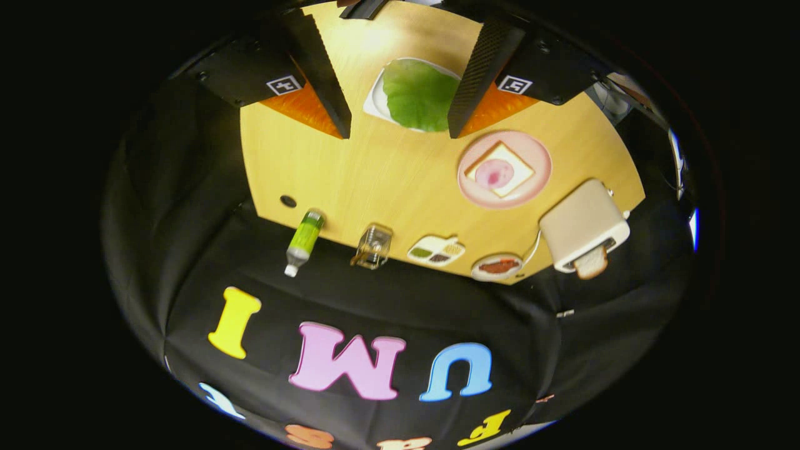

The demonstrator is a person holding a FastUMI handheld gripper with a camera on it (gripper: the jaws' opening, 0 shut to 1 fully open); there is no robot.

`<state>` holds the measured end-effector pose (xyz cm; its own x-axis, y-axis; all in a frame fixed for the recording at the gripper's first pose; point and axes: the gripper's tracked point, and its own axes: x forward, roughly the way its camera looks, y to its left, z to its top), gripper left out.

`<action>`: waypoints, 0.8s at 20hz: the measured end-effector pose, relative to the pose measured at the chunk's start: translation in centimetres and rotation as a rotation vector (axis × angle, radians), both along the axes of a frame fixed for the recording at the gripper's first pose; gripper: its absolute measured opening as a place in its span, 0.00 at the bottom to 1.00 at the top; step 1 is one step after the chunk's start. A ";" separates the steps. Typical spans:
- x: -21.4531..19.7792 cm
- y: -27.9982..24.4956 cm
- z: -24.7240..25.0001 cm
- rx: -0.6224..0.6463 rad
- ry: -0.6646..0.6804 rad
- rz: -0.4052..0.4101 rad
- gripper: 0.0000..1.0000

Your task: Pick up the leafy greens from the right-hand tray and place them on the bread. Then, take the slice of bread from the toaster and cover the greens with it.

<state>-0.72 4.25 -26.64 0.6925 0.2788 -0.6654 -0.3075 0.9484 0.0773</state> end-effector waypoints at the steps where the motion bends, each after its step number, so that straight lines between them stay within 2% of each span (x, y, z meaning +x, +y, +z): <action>1: -0.3 0.4 -1.8 0.002 0.043 0.015 0.97; 7: -1.3 1.9 -10.2 0.003 0.249 0.091 0.96; 11: -0.5 2.5 -13.9 -0.021 0.339 0.158 0.92; 16: -1.1 3.4 -16.5 -0.032 0.440 0.224 0.80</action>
